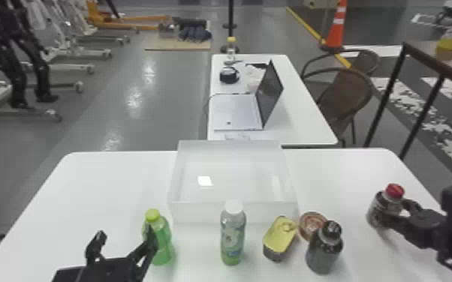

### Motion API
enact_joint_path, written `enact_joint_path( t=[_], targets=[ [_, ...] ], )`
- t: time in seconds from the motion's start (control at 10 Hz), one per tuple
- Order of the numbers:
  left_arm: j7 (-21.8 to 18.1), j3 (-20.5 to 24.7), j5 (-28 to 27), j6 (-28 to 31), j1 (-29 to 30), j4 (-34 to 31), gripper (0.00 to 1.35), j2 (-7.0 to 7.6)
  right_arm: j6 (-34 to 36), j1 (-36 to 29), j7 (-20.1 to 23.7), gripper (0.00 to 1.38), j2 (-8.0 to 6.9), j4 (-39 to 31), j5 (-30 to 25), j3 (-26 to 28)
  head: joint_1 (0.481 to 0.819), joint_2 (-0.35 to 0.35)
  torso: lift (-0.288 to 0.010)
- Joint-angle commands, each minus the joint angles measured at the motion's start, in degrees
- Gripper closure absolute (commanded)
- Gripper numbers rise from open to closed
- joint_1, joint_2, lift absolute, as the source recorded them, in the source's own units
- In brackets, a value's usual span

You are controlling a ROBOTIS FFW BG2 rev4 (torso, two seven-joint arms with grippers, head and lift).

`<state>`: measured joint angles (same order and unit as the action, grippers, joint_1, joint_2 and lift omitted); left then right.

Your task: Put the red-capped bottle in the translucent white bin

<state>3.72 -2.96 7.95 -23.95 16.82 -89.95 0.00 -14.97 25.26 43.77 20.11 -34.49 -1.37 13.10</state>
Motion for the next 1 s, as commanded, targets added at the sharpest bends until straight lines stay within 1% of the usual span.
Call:
enact_joint_path(
  t=[0.0,0.1,0.2,0.3,0.5,0.6,0.8,0.9],
  targets=[
    [0.06,-0.03,0.4,-0.04,0.05,0.3,0.23,-0.15,0.9,-0.03,-0.18,1.06,0.02,-1.02,-0.12,0.0,0.549,0.0,-0.1],
    [-0.03,-0.03,0.49,-0.13,0.05,0.39,0.23,-0.15,0.9,-0.12,-0.26,1.23,-0.07,-1.28,-0.03,0.0,0.549,0.0,-0.1],
    [0.06,-0.03,0.57,-0.13,0.05,0.39,0.23,-0.15,0.9,-0.91,-0.61,1.26,-0.16,-2.42,1.46,0.0,0.549,0.0,-0.1],
    [-0.03,-0.03,0.66,-0.22,0.05,0.39,0.23,-0.15,2.93,-2.58,-0.7,1.26,-0.16,-6.55,2.6,0.0,0.549,0.0,-0.1],
    [0.06,0.15,0.84,-0.31,0.14,0.39,0.23,-0.15,12.68,-6.98,-2.64,1.26,-0.34,-21.23,2.69,0.0,0.549,0.0,-0.1],
    [-0.03,0.15,0.84,-0.31,0.05,0.39,0.23,-0.15,16.29,-7.33,-2.55,1.26,-0.42,-25.98,3.83,-1.32,0.549,0.0,-0.1],
    [-0.03,-0.2,0.84,-0.31,-0.39,0.57,0.23,-0.15,23.4,-7.06,-2.55,1.26,-0.42,-33.98,5.06,-4.04,0.549,0.0,-0.1],
    [-0.03,-0.55,1.01,-0.22,-0.56,0.74,0.23,-0.15,25.16,-6.19,-2.55,1.26,-0.6,-35.56,5.86,-4.48,0.549,0.0,-0.1]
  ],
)
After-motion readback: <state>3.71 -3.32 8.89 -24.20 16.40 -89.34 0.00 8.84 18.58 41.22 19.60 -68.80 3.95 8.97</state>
